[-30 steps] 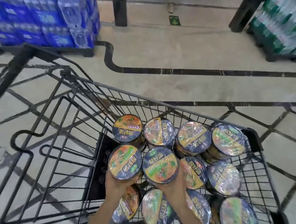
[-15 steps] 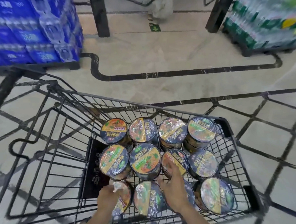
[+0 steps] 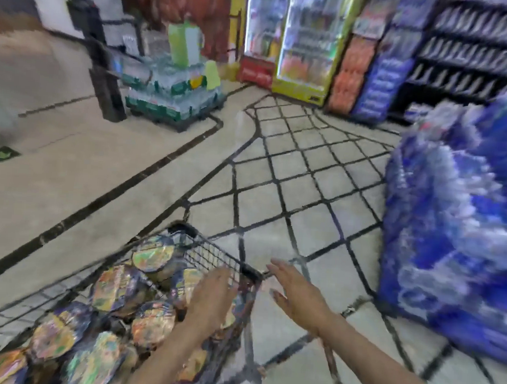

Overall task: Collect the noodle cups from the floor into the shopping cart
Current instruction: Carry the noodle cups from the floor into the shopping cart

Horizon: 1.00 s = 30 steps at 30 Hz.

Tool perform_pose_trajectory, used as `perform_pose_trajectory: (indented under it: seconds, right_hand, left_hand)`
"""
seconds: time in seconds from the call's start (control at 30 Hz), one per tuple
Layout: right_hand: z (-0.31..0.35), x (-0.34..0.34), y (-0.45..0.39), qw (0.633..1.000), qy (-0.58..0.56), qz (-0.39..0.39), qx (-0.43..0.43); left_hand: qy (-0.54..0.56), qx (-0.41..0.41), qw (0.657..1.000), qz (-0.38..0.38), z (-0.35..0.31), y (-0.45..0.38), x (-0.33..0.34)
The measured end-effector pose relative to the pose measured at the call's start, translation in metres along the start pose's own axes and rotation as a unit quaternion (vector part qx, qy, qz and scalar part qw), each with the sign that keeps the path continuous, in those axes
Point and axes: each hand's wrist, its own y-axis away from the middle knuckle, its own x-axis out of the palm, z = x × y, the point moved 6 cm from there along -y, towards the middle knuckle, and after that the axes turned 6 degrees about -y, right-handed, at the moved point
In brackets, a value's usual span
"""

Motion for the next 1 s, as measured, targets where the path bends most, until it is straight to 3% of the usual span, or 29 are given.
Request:
perform_pose_trajectory:
  seconds: [0.1, 0.27, 0.47, 0.73, 1.0]
  right_hand:
    - [-0.048, -0.058, 0.056, 0.996, 0.043, -0.049, 0.065]
    - [-0.114, -0.153, 0.176, 0.971, 0.110, -0.147, 0.155]
    - [-0.188, -0.237, 0.374, 0.931, 0.172, -0.212, 0.244]
    - [-0.220, -0.319, 0.689, 0.816, 0.269, -0.248, 0.448]
    - [-0.194, -0.334, 0.914, 0.692, 0.283, -0.267, 0.608]
  left_hand:
    - [-0.082, 0.181, 0.978, -0.065, -0.090, -0.021, -0.006]
    - [-0.186, 0.399, 0.889, -0.129, -0.264, -0.015, 0.002]
    - [-0.147, 0.593, 0.780, -0.137, -0.486, 0.061, 0.038]
    - [-0.081, 0.781, 0.588, -0.192, -0.754, 0.247, 0.093]
    - [-0.004, 0.879, 0.441, -0.178, -0.915, 0.418, 0.126]
